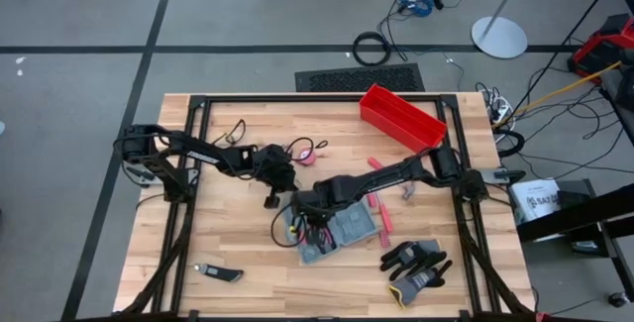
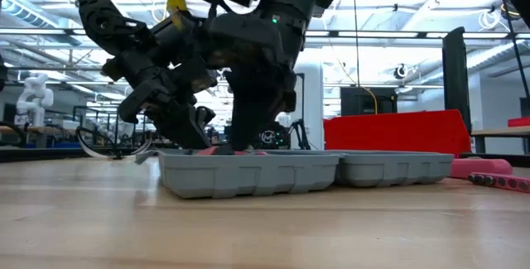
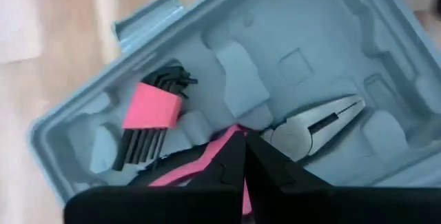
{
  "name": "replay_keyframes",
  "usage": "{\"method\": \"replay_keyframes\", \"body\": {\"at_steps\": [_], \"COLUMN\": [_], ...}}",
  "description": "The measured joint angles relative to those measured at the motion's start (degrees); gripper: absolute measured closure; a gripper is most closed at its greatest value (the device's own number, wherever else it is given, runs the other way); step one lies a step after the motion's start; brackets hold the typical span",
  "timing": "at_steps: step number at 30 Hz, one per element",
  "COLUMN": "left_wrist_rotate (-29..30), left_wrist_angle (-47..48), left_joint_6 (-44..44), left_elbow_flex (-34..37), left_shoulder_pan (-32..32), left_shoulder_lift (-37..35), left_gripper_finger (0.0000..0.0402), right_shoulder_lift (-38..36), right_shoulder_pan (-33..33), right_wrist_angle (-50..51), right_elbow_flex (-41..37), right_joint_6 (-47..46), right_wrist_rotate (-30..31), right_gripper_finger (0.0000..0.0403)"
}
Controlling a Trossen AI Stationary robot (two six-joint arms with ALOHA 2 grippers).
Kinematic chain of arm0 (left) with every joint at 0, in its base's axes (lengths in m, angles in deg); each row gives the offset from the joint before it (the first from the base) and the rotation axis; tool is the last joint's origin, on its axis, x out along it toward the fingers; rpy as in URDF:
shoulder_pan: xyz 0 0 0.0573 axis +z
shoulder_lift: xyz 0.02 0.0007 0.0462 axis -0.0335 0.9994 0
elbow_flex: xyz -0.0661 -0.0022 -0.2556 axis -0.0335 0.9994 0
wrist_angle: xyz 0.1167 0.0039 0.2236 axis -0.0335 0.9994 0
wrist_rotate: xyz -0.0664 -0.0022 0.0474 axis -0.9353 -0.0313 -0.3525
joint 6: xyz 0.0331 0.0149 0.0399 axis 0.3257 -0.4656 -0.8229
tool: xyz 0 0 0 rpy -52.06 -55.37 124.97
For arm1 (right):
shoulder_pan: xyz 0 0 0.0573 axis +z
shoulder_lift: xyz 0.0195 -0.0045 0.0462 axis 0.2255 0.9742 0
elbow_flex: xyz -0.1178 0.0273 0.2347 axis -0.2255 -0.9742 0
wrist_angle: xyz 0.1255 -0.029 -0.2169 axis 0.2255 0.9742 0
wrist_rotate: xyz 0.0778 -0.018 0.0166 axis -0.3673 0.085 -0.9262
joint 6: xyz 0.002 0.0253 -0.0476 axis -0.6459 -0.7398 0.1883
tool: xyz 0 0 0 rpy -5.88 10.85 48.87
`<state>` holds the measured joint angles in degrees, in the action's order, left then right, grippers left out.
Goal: Prefit tool cases
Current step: Adjust the hex key on the toolbox
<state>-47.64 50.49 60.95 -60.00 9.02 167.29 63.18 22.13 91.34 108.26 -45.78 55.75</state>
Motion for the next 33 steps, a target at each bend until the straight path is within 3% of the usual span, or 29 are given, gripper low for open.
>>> {"method": "replay_keyframes", "body": {"at_steps": [15,33], "left_wrist_rotate": [2.9,3.0], "left_wrist_angle": [-0.1,-0.7], "left_joint_6": [1.0,1.6], "left_elbow_flex": [0.0,0.0], "left_shoulder_pan": [0.0,-0.2], "left_shoulder_lift": [0.0,0.0], "left_gripper_finger": [0.0400,0.0400], "right_shoulder_lift": [-1.0,2.4], "right_shoulder_pan": [2.5,2.6], "right_wrist_angle": [1.1,-16.6], "right_elbow_flex": [0.0,0.0], "right_joint_6": [-4.9,-5.0], "right_wrist_rotate": [-9.1,-15.9], "right_gripper_finger": [0.0403,0.0403]}}
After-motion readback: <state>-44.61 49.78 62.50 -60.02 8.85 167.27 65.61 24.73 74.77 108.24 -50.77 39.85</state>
